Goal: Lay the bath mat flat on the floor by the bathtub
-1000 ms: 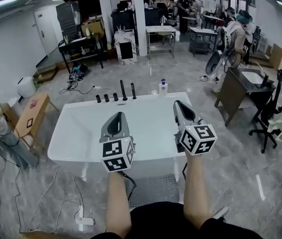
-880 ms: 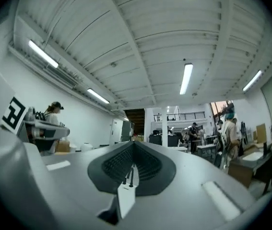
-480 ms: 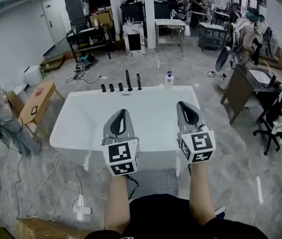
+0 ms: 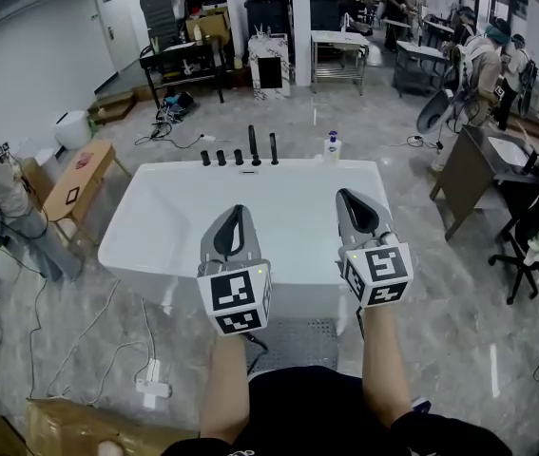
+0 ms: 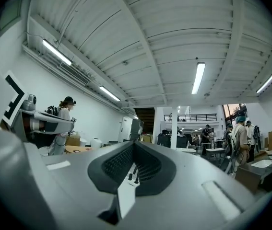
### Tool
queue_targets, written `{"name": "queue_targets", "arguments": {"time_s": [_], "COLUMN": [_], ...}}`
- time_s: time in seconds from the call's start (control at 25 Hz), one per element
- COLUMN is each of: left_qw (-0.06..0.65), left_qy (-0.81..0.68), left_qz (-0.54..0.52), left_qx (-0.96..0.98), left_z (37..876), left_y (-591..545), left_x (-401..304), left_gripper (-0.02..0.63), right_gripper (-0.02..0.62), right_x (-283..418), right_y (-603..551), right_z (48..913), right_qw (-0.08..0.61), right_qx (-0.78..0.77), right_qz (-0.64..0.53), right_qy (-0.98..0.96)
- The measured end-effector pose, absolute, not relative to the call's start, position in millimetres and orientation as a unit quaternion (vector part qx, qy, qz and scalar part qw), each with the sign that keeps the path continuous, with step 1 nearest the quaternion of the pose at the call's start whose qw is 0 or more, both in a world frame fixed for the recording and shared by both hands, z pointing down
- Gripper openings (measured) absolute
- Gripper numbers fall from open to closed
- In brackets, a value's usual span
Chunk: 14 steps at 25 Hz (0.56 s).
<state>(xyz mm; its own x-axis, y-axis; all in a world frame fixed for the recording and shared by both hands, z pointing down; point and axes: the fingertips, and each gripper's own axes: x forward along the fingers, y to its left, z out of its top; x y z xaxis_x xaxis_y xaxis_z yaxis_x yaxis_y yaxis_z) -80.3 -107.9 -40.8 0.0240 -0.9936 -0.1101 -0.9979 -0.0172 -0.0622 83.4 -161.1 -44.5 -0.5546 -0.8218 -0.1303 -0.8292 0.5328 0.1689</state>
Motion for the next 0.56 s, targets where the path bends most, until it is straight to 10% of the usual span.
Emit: {"name": "queue_targets", "arguments": {"time_s": [0.56], "left_qw": [0.057], "left_qy": [0.703], "left_qz": [0.003], "left_qx": [-0.709], "left_z": [-35.8], "left_y": [-124.0], "left_x": [-71.0], "left_gripper": [0.005], "right_gripper": [0.006], "right_x": [80.5], "right_y": [-177.0], "right_z": [-34.6], "right_qw": [0.008], "right_qx": [-0.441], "right_qz": [0.087], "right_qy": [0.893]}}
